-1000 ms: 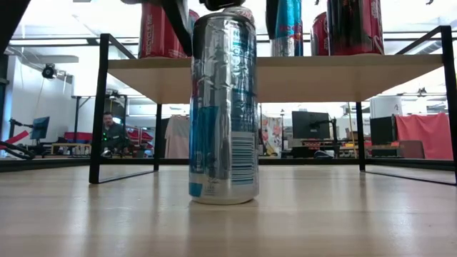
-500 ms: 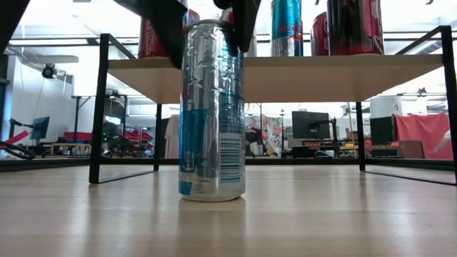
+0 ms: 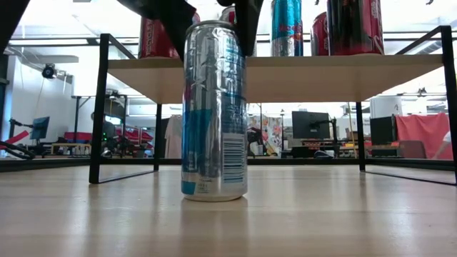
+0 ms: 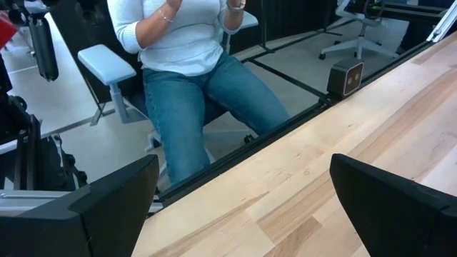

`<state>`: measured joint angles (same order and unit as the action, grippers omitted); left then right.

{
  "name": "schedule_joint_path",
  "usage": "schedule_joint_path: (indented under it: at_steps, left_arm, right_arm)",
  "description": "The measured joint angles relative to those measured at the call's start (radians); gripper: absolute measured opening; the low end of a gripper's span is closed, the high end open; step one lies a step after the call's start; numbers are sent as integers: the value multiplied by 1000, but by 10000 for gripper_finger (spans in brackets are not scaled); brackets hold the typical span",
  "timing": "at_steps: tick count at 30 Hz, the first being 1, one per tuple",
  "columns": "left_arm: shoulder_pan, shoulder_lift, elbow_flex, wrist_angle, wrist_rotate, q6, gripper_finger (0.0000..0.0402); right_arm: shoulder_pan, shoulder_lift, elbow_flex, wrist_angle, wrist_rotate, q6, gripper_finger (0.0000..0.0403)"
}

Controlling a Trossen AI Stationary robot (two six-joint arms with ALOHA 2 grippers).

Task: Place canned beverage on shelf
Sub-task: Put the blue soda can on the shelf

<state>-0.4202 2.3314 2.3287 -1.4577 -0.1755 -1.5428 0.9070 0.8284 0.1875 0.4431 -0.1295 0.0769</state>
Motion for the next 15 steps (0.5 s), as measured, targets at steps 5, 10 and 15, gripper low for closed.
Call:
schedule_joint_path:
  at_steps: [5,10,15]
  left_arm:
    - [0,0,0,-5,1,-92,221]
    - [0,0,0,-28,31,-310,221]
    - [0,-2,0,-27,70,-632,227]
  right_arm:
    - [0,0,0,0,0,0,400]
    - [0,0,0,0,0,0,400]
    - [0,0,0,0,0,0,400]
